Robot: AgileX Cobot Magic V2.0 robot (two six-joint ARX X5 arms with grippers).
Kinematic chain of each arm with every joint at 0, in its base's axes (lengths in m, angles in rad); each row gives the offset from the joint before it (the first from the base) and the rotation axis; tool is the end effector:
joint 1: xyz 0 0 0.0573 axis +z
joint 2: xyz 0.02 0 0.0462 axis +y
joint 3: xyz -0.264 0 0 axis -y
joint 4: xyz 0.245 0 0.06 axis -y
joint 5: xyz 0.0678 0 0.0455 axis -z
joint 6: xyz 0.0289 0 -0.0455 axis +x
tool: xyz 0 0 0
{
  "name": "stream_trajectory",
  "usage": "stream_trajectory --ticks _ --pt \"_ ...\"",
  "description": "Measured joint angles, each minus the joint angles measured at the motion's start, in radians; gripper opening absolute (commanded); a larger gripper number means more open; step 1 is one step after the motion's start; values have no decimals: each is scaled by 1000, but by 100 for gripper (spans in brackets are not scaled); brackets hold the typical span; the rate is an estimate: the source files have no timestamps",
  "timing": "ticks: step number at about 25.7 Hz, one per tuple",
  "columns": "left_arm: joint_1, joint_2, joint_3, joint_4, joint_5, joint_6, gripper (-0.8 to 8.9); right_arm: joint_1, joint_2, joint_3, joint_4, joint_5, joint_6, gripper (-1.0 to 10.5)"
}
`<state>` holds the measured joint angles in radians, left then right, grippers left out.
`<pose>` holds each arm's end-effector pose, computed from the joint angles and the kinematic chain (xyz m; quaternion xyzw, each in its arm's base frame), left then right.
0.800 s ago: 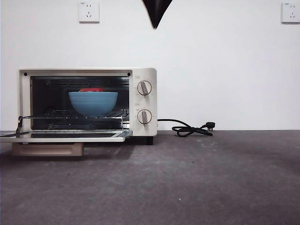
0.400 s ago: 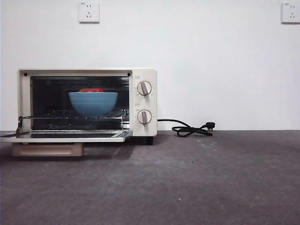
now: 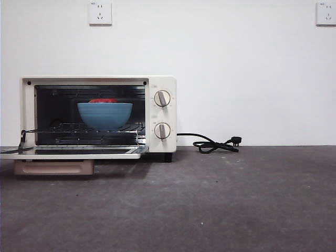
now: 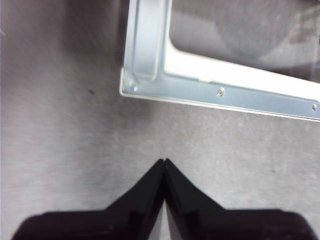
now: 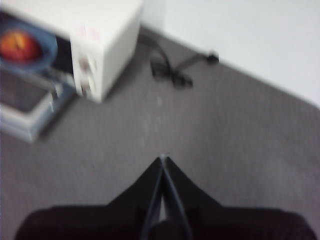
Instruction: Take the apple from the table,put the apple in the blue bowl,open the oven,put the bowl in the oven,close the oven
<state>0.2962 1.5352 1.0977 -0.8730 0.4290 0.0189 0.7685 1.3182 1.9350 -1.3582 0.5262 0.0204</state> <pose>0.2734 0.0709 0.2270 -0.2087 0.5692 -0.0580 0.7932 0.1450 0.1200 0.4871 -0.2090 0.2901 0.1097 0.9274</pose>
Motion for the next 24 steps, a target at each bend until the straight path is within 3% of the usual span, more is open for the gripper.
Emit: stream_trajectory --ticks 7,13,15,17,24 --pt "30 70 0 8 10 7 -9 0 -381 -521 211 -39 60 -2" --pt "87 152 0 55 18 6 -9 0 -689 -865 302 -173 158 -3" --pt "98 192 0 93 60 -4 -9 0 -740 -912 297 -207 199 -3" --pt "107 235 0 140 163 -26 -9 0 -759 -927 297 -212 236 -3" --pt "108 294 0 262 197 -129 -9 2 -758 -927 313 -221 286 -3"
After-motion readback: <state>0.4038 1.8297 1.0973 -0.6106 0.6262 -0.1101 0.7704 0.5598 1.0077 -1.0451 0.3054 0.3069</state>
